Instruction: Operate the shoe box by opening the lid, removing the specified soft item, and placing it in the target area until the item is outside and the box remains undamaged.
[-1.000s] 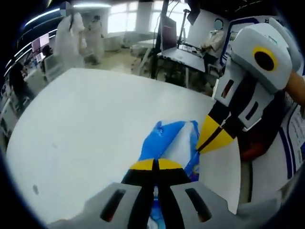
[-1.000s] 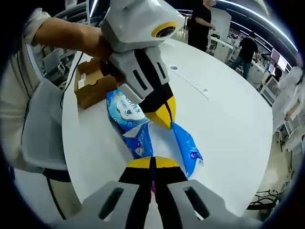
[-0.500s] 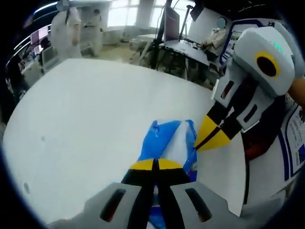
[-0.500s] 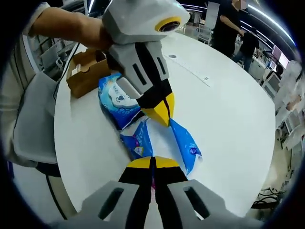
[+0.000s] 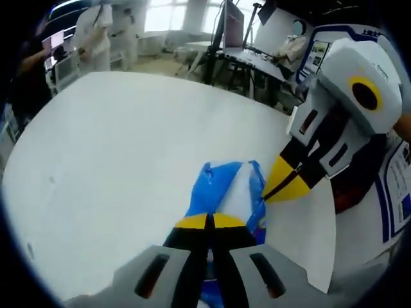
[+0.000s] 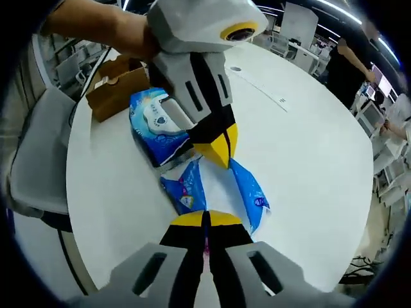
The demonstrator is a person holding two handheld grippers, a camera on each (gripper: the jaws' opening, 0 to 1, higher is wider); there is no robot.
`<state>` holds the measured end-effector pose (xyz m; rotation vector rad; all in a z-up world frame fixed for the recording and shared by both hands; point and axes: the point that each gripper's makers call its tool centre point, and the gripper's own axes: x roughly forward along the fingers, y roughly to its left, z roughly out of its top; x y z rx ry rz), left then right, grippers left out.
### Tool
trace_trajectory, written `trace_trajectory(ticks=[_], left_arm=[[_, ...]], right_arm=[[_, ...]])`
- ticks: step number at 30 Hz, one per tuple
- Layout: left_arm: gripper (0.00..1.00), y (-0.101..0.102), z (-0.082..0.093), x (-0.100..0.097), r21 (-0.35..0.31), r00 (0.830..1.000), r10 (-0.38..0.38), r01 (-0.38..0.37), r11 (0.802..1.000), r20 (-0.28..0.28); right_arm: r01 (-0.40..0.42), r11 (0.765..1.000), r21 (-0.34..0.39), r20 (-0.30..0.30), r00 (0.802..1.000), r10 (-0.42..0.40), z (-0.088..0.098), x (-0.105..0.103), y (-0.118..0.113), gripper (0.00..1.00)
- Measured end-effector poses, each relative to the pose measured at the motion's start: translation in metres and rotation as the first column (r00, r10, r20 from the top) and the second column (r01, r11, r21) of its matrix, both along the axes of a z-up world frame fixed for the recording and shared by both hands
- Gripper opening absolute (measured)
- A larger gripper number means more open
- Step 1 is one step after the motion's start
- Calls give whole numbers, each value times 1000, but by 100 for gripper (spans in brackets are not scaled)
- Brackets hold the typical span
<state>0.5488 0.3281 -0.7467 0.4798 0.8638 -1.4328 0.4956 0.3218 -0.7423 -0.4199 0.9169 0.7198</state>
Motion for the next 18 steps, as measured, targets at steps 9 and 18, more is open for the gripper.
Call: trace_trajectory(ticks=[9, 18], left_arm=[[0, 0, 0, -2, 2, 1000, -6, 6, 1000, 9], [0, 2, 4, -4, 8, 998, -32, 31, 999, 47]], right_arm=[[-15, 1000, -7, 5, 1000, 15, -2, -5, 2, 0], [-12, 1000, -25, 22, 1000, 13, 1, -7, 2, 1]])
